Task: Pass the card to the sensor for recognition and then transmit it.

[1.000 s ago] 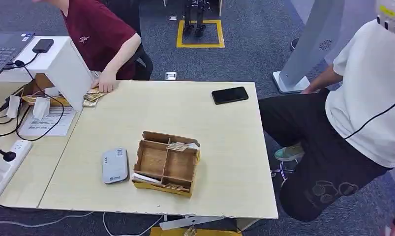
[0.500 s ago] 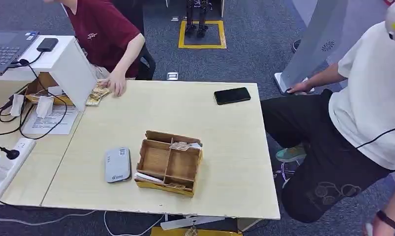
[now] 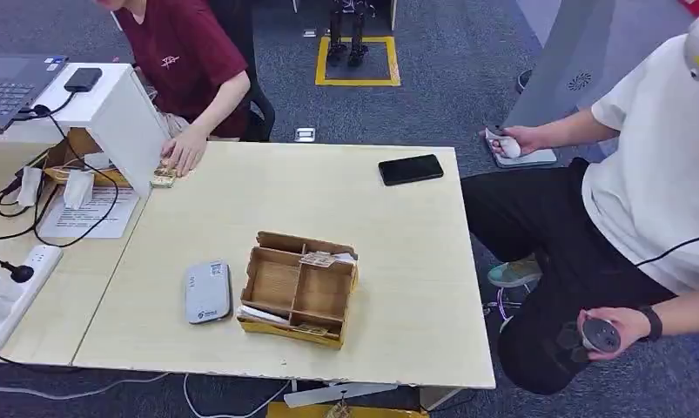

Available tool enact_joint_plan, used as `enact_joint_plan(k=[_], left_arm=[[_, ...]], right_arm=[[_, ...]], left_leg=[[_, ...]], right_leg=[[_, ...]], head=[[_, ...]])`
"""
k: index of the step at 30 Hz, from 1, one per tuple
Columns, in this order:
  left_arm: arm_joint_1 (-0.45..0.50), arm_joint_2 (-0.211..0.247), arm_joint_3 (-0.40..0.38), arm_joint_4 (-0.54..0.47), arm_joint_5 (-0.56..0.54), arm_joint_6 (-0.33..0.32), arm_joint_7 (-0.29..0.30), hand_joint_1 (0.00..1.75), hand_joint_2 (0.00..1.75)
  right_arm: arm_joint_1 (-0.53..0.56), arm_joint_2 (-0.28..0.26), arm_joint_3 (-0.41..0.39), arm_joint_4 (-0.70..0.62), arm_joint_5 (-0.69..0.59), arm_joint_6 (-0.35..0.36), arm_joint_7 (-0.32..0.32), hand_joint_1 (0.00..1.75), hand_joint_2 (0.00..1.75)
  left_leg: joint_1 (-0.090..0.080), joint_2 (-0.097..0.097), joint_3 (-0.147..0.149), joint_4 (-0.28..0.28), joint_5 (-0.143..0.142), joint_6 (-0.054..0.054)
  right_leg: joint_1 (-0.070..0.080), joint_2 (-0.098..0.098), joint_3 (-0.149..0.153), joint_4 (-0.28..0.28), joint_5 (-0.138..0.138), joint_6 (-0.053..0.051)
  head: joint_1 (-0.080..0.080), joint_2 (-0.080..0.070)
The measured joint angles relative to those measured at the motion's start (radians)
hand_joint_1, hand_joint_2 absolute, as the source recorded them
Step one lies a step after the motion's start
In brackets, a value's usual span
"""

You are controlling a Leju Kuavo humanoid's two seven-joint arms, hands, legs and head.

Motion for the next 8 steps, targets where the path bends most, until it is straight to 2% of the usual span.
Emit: enact_joint_plan(k=[8], left_arm=[[0.030,0.002,-0.178,0.000,0.081,-0.081,0.022,0.00,0.00]], right_arm=[[0.026,-0.007,0.131,-0.026,-0.184,0.019,0.024,0.00,0.00]], left_leg=[[0.000,0.000,0.000,0.000,0.000,0.000]], right_leg=[[0.000,0.000,0.000,0.000,0.000,0.000]], head=[[0.000,0.000]])
